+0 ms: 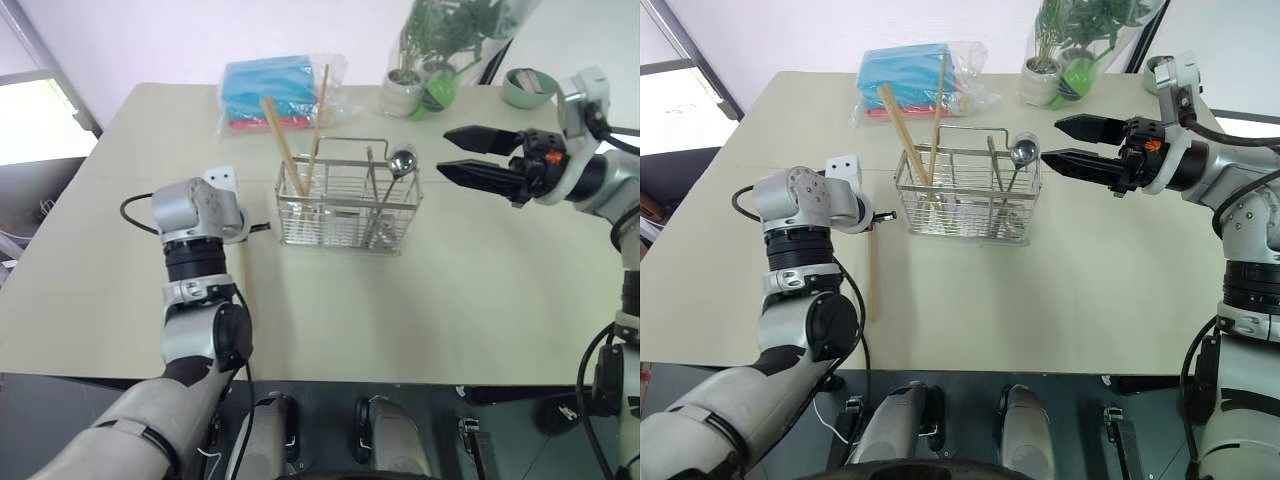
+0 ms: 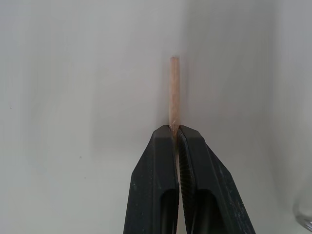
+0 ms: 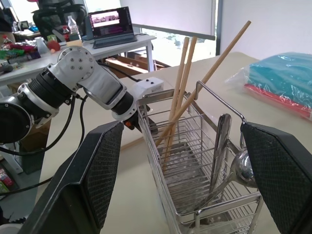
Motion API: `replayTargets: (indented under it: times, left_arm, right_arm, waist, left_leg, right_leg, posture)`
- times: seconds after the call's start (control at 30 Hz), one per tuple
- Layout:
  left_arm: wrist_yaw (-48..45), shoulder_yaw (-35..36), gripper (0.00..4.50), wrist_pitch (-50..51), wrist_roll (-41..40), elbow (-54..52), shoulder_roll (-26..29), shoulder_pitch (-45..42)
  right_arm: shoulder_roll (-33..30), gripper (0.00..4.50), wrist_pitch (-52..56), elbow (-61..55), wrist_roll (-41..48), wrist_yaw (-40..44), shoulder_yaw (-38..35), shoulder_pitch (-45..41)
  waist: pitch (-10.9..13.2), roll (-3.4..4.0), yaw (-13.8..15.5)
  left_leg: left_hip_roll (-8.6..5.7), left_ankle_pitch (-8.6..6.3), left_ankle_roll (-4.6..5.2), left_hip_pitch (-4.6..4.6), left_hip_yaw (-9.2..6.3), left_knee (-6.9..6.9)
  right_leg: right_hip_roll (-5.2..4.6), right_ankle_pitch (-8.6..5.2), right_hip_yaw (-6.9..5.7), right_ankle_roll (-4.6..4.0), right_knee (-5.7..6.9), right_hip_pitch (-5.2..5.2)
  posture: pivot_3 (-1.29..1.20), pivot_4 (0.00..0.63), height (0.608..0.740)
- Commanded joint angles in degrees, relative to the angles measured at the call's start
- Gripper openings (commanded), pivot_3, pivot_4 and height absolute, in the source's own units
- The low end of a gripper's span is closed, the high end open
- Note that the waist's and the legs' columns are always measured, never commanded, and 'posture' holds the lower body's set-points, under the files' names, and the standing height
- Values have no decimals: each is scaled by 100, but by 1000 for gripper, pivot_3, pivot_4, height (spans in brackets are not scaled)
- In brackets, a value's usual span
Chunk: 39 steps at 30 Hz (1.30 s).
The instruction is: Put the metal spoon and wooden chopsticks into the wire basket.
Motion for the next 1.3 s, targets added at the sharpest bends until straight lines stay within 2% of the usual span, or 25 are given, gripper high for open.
replayTargets:
  times: [0.03,0.23,0.3,0.47,0.6,0.77,0.9,1.03,1.3]
  left_arm:
    - [-20,148,20,11,84,96,54,129]
    - [-486,75,20,-742,-105,-142,591,37]
    - [-776,199,20,-1205,-299,-209,854,-59]
    - [-1839,-62,20,-2624,-666,-445,1471,-98]
    - [-2573,599,20,-3297,-1680,-714,1619,-510]
    - [-2732,1067,20,-3779,-2576,-821,1758,-1162]
    - [-2585,1150,20,-4098,-3067,-647,1736,-1760]
    - [-2522,761,20,-4155,-3281,-697,1506,-1975]
    - [-3010,-658,20,-4347,-3143,-1628,885,-1068]
  right_arm:
    - [-135,3949,-93,-140,15,50,-162,-83]
    - [-321,3949,-91,-160,-80,183,-124,36]
    - [-412,3949,-49,-161,-50,217,-158,82]
    - [-553,3949,-10,-179,-20,253,-211,176]
    - [-608,3949,91,-214,34,236,-206,131]
    - [-621,3949,128,-54,-44,261,-98,-97]
    - [-613,3949,147,-2,-77,273,-56,-179]
    - [-616,3949,175,-46,-51,254,-97,-139]
    - [-611,3949,305,-337,158,25,-427,115]
  waist:
    - [0,0,-1]
    - [5,-7,-19]
    - [9,-15,-16]
    - [15,-25,8]
    - [22,-37,26]
    - [28,-46,-13]
    - [29,-47,-6]
    - [29,-48,22]
    - [31,-51,-1]
  left_leg:
    - [0,0,0,0,0,0]
    - [3,2,-3,-11,1,0]
    - [4,15,-24,-24,3,0]
    - [3,15,-26,-32,6,0]
    - [0,15,-25,-34,4,3]
    - [0,14,-23,-34,4,1]
    - [3,15,-22,-31,5,0]
    - [-2,15,-21,-29,4,3]
    - [-2,15,-20,-27,4,4]
  right_leg:
    - [0,0,0,0,0,0]
    - [3,0,0,0,1,-14]
    - [4,1,1,-2,3,-29]
    - [2,1,0,-2,1,-34]
    - [-4,2,-1,-2,-4,-30]
    - [-3,2,-2,-1,-7,-30]
    - [3,2,-1,-1,-6,-28]
    - [2,5,-2,5,-10,-18]
    - [5,6,-1,7,-11,-14]
  posture:
    - [0,150,707]
    - [0,150,707]
    - [0,150,707]
    - [0,150,707]
    - [0,150,707]
    - [0,150,707]
    - [0,150,707]
    - [0,150,707]
    - [0,150,707]
